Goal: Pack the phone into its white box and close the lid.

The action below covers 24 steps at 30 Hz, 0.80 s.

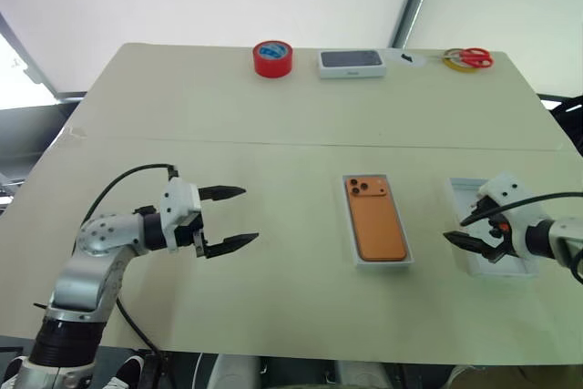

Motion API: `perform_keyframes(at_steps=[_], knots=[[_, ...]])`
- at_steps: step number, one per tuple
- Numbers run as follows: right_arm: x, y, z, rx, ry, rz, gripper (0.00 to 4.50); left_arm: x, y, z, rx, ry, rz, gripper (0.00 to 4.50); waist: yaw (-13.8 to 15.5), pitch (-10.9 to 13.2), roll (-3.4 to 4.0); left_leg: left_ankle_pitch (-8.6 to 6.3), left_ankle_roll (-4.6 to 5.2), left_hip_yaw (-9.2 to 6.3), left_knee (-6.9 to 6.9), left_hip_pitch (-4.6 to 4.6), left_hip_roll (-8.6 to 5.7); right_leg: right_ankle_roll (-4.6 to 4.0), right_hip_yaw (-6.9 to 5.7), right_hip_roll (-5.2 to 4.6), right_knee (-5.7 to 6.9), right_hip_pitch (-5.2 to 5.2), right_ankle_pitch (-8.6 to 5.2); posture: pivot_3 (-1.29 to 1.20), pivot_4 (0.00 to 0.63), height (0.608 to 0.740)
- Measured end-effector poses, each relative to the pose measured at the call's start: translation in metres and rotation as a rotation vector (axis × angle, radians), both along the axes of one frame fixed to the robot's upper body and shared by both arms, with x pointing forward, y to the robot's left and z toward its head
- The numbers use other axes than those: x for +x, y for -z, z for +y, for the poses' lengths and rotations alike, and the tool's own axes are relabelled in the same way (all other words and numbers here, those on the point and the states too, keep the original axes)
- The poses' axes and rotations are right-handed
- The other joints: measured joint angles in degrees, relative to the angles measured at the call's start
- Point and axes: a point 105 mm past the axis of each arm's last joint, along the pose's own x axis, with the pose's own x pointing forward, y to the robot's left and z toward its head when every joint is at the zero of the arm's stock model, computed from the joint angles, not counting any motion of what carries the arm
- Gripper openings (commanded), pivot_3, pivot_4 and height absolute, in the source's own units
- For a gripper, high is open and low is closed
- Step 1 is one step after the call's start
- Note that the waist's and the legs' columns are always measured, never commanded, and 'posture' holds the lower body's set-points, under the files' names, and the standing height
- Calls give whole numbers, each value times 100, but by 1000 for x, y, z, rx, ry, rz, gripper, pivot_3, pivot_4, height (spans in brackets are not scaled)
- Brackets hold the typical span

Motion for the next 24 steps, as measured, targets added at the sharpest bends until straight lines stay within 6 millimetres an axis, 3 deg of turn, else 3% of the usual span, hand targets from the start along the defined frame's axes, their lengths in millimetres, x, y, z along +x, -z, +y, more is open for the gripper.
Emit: perform_keyframes(at_steps=[8, 11, 15, 20, 23, 24], knots=[[-20, 4, 19, 90, 79, 214, 4419, -4, 1, 8, 12, 51, -1, 4500, -15, 1, 0, -1, 1, 1, -6, -3, 0, -1, 1, -1, -3, -7, 0, 0, 150, 740], [-13, 2, 19, 83, 116, 224, 4419, -2, -1, 6, 10, 55, -17, 4500, -18, 1, 1, -1, 1, 1, -11, -5, 0, -1, 1, -1, -3, -11, 0, 0, 150, 740], [12, -2, 17, 119, 184, 199, 4419, -5, 2, -1, -17, 52, -13, 4500, -39, 1, 1, 0, 1, 7, -17, -6, -1, 0, 5, -1, -3, -18, 0, 0, 150, 740], [23, 3, 17, 109, 221, 201, 4419, -9, 8, -3, -19, 39, 17, 4500, -24, 0, 0, 9, -10, 10, -42, -6, -2, 0, 5, 1, -5, -28, 0, 0, 150, 740], [24, 4, 17, 107, 230, 203, 3637, -9, 6, -5, -20, 35, 11, 4500, -26, -1, -2, 9, -10, 10, -39, -4, -2, 1, 5, 1, -4, -21, 1, 0, 150, 740], [24, 5, 16, 100, 237, 201, 3129, -8, 7, -5, -21, 29, 14, 4500, -26, -1, -2, 9, -10, 10, -39, -4, -3, 1, 5, 1, -4, -22, 1, 0, 150, 740]])
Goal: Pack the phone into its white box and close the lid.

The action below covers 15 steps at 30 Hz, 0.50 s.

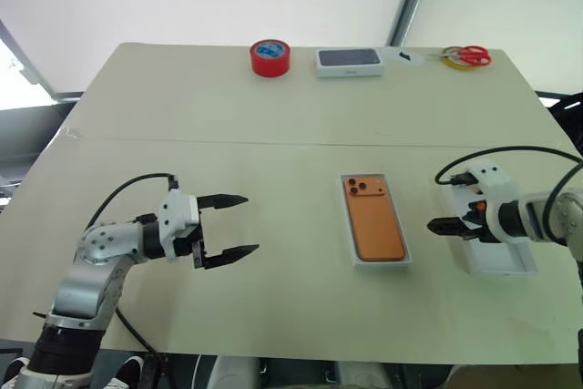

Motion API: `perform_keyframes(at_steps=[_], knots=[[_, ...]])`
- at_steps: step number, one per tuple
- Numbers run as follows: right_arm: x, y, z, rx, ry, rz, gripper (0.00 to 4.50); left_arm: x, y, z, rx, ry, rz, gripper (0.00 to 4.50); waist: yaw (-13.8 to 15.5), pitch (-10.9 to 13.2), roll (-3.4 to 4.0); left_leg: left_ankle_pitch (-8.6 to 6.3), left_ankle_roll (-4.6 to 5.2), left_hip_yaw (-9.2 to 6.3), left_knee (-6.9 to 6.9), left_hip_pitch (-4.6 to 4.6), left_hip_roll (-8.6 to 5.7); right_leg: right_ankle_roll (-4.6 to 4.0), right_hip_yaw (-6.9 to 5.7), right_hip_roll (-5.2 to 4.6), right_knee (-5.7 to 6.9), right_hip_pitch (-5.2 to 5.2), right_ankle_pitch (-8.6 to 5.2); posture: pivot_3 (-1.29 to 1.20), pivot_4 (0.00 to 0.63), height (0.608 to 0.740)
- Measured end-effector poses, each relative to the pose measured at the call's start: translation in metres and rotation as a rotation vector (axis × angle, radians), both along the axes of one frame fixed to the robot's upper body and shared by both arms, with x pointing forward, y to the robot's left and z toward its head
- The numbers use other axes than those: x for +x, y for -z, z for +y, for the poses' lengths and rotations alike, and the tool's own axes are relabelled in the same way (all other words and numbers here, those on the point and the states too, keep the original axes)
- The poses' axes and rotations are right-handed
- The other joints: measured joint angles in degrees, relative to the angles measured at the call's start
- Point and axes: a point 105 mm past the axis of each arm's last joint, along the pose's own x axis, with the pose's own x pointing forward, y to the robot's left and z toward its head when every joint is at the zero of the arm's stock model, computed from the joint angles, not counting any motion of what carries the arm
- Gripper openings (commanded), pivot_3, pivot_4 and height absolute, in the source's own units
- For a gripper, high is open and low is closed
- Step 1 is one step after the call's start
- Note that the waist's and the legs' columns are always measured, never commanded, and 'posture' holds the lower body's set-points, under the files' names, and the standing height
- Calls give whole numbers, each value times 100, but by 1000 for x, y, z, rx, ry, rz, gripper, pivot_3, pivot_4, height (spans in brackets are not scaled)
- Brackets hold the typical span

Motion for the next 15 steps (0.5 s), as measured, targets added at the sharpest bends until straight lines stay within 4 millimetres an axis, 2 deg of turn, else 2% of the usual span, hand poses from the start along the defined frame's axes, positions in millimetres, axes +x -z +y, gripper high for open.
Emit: perform_keyframes(at_steps=[4, 6, 13, 15], knots=[[1, 2, -3, -27, 27, -12, 935, 1, 1, 1, -2, -16, 6, 4500, -10, -4, -6, 0, 0, -1, -5, 1, 1, 0, 0, 3, 0, -2, 0, 0, 150, 740], [1, 4, -3, -23, 34, -15, 24, 0, 0, -1, -2, -16, 0, 4500, -15, -10, -16, 0, 0, -1, -6, 3, 2, 0, 0, 6, 0, 1, 0, 0, 150, 740], [3, 8, -3, -23, 69, -25, 24, 0, -1, -1, -3, -26, 4, 4500, -5, -38, -62, 0, 0, -4, -2, 11, 3, -1, 0, 5, -2, 13, 0, 0, 150, 740], [7, 8, -1, -9, 85, -39, 0, 1, -1, -2, -4, -28, 10, 3977, -24, -42, -68, 0, 0, -4, -2, 12, 3, -1, 1, 5, -2, 12, 0, 0, 150, 740]])
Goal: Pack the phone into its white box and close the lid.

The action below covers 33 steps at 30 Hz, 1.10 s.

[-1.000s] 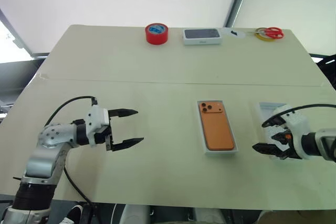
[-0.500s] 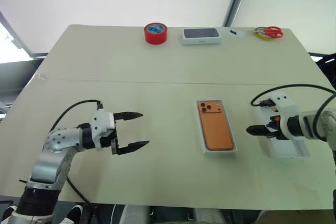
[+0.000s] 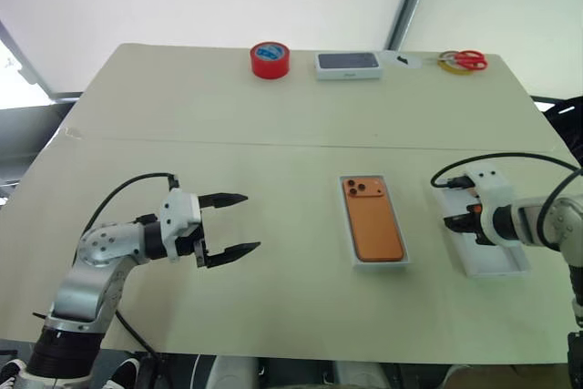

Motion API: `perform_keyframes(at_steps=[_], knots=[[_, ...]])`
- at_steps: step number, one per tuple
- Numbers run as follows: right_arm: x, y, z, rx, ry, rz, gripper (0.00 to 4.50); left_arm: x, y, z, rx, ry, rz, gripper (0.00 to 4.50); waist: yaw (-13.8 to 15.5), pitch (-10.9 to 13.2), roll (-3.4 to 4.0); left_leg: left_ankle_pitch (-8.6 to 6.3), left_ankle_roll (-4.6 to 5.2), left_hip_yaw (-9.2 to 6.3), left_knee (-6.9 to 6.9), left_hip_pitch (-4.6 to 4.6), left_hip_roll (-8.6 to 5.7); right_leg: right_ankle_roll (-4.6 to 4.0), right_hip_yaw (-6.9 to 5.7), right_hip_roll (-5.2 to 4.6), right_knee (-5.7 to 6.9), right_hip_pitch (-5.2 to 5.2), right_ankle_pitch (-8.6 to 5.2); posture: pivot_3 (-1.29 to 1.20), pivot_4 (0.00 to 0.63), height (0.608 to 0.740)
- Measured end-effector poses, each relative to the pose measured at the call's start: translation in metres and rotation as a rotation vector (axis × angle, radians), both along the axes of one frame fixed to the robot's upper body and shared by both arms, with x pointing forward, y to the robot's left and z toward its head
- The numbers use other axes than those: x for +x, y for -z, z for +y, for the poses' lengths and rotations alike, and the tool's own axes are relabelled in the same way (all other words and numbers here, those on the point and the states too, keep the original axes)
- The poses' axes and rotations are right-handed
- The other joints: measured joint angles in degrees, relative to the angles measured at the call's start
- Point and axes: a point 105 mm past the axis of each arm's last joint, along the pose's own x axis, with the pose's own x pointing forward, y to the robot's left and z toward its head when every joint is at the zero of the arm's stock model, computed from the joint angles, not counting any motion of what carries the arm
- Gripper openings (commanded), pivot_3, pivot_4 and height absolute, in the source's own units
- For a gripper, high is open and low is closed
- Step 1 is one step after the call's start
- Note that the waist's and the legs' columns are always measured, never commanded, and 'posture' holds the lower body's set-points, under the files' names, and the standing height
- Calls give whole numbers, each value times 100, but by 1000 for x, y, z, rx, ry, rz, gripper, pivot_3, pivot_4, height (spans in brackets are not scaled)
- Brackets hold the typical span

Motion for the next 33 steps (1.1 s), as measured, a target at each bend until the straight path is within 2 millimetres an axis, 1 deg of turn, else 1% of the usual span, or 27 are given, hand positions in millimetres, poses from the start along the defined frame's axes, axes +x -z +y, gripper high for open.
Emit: perform_keyframes(at_steps=[2, 5, 8, 9, 11, 14, 16, 19, 21, 22, 24, 25, 26, 27, 29, 31, 33], knots=[[6, -2, 1, 15, 25, -20, 0, 1, -2, -1, -8, 9, 1, 3137, -24, 0, 0, 0, 0, 1, -2, 0, 0, -1, 1, 0, 0, -3, 0, 0, 150, 740], [23, -10, 11, 79, 55, -82, 0, 1, -2, -1, -23, 12, 26, 1576, -29, 8, 18, 3, -5, 5, -12, -6, 0, 0, 3, 1, 1, -18, 0, 0, 150, 740], [43, -35, 34, 171, 21, -195, 0, 4, -4, -2, -41, 9, 48, 25, -5, 14, 39, 5, -7, 9, -15, -23, 0, 0, 6, 7, 14, -44, 0, 0, 150, 740], [49, -45, 43, 206, 0, -246, 0, 7, -7, -3, -54, 4, 50, 25, 11, 14, 39, 7, -9, 8, -14, -29, 2, 0, 6, 11, 19, -51, 0, 0, 150, 740], [59, -60, 62, 267, -54, -333, 0, 9, -9, -6, -76, -3, 46, 25, 31, 14, 39, 7, -9, 7, -11, -33, 2, 0, 6, 13, 22, -53, 0, 0, 150, 740], [69, -70, 94, 406, -120, -428, 0, 14, -11, -9, -110, -20, 51, 25, 27, 14, 39, 7, -8, 8, -1, -38, 2, 1, 7, 13, 33, -56, 1, 0, 150, 740], [70, -76, 118, 499, -182, -475, 0, 17, -13, -13, -133, -31, 46, 25, 21, 14, 39, 7, -9, 9, 0, -38, 2, 1, 7, 14, 39, -59, 1, 0, 150, 740], [65, -87, 152, 663, -249, -533, 0, 20, -12, -21, -164, -42, 59, 25, 15, 14, 39, 8, -9, 8, -1, -38, 3, 1, 7, 17, 47, -61, 1, 0, 150, 740], [55, -92, 170, 786, -289, -523, 0, 20, -11, -25, -177, -49, 66, 25, 18, 14, 39, 8, -10, 7, -1, -39, 4, 1, 7, 17, 53, -61, 1, 0, 150, 740], [50, -93, 176, 832, -309, -511, 0, 21, -11, -25, -179, -53, 63, 25, 24, 14, 39, 8, -10, 7, -1, -40, 4, 1, 7, 17, 53, -62, 1, 0, 150, 740], [28, -95, 185, 937, -383, -488, 0, 20, -13, -25, -181, -56, 63, 25, 38, 13, 39, 8, -10, 4, -1, -40, 4, 1, 6, 16, 53, -58, 1, 0, 150, 740], [17, -93, 189, 992, -418, -467, 0, 19, -12, -26, -181, -59, 70, 25, 33, 13, 39, 8, -10, 4, -2, -40, 4, 1, 6, 15, 51, -57, 1, 0, 150, 740], [6, -87, 190, 1041, -437, -435, 0, 19, -12, -26, -182, -63, 73, 25, 23, 13, 39, 8, -10, 5, -2, -40, 4, 1, 6, 14, 49, -56, 1, 0, 150, 740], [1, -82, 189, 1067, -441, -414, 0, 18, -12, -26, -182, -67, 74, 25, 16, 14, 39, 8, -10, 5, -1, -40, 4, 1, 7, 13, 43, -56, 1, 0, 150, 740], [-18, -72, 185, 1096, -470, -356, 0, 16, -12, -28, -186, -72, 74, 25, 29, 15, 41, 7, -9, 5, 0, -39, 1, 0, 6, 9, 39, -57, 0, 0, 150, 740], [-33, -72, 183, 1160, -488, -289, 0, 16, -11, -29, -194, -77, 81, 25, -1, 17, 43, 8, -8, 8, 0, -38, 0, 0, 7, 7, 37, -57, 0, 0, 150, 740], [-41, -73, 185, 1236, -477, -240, 0, 15, -13, -32, -211, -69, 86, 25, -38, 17, 42, 8, -8, 9, 0, -35, 8, 0, 11, 21, 38, -56, 0, 0, 150, 740]])
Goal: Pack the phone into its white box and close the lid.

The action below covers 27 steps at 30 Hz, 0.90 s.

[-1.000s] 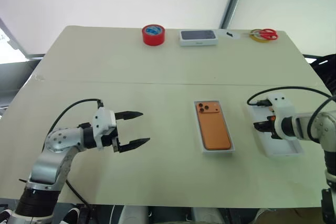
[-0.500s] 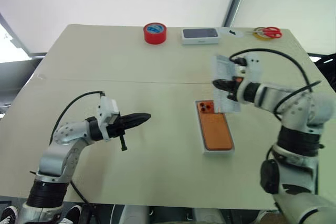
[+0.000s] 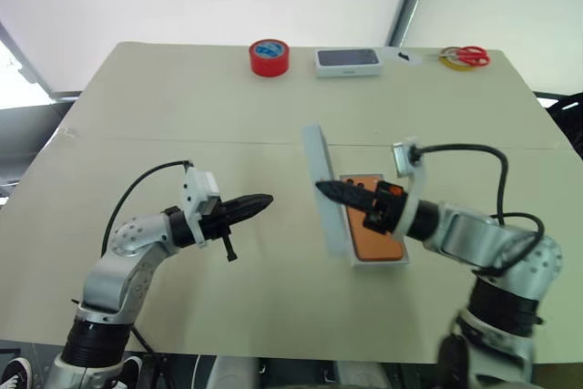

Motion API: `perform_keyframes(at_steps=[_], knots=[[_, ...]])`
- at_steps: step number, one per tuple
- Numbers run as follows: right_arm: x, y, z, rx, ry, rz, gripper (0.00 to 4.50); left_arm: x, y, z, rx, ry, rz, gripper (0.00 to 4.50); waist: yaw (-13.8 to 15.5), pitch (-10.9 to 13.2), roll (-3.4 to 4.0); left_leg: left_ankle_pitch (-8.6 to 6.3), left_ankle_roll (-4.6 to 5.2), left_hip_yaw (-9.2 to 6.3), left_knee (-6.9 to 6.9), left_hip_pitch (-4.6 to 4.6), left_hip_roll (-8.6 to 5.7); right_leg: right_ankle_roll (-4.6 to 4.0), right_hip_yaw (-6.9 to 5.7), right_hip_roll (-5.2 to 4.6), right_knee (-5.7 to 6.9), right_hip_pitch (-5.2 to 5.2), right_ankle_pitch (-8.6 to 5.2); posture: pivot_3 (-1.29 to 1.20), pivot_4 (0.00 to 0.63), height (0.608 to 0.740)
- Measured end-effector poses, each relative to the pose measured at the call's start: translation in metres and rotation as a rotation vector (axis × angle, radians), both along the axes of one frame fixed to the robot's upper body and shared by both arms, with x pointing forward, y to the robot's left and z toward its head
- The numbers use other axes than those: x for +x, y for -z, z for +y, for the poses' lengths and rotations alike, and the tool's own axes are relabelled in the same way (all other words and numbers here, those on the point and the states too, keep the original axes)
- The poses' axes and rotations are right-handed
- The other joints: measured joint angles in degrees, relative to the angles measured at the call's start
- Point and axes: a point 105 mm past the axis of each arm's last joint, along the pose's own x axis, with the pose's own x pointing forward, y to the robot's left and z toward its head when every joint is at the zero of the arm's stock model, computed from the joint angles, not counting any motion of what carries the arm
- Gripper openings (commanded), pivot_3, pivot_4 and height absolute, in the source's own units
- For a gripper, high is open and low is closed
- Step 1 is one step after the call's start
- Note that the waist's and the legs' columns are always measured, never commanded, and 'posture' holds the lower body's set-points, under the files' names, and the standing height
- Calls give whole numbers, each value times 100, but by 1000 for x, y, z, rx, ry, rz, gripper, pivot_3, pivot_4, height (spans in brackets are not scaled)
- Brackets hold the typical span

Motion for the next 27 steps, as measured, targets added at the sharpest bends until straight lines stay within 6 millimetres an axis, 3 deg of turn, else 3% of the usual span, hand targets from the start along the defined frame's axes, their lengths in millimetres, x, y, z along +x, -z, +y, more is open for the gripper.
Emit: perform_keyframes(at_steps=[4, 7, 12, 16, 27], knots=[[-14, 28, -1, -60, -53, 129, 0, -4, -3, -8, -22, 32, 10, 25, 43, 0, 0, 0, 0, -1, -1, -2, 5, 0, 2, 10, -1, -2, -1, 0, 150, 740], [-16, 29, 7, -45, -98, 139, 0, -5, -1, -14, -33, 43, 25, 25, 40, 0, 0, 0, 0, -1, 5, -1, 5, 1, 4, 10, 1, 0, 0, 0, 150, 740], [6, 32, 16, -18, -61, 203, 0, -7, 2, -26, -54, 52, 41, 25, 85, -2, -4, 0, 0, -4, 10, -6, 6, 1, 3, 11, 0, -1, 0, 0, 150, 740], [18, 45, 14, -48, 0, 279, 0, -7, 7, -35, -46, 52, 38, 25, 84, -2, -4, -3, 5, -3, 25, -15, 5, 1, 2, 9, 1, -2, 0, 0, 150, 740], [33, 43, -4, -75, 105, 300, 0, 12, 33, -54, -43, 39, 63, 25, 98, -13, -6, -6, 10, -7, 34, 7, 6, 1, 0, 7, 1, 27, 0, 0, 150, 740]])
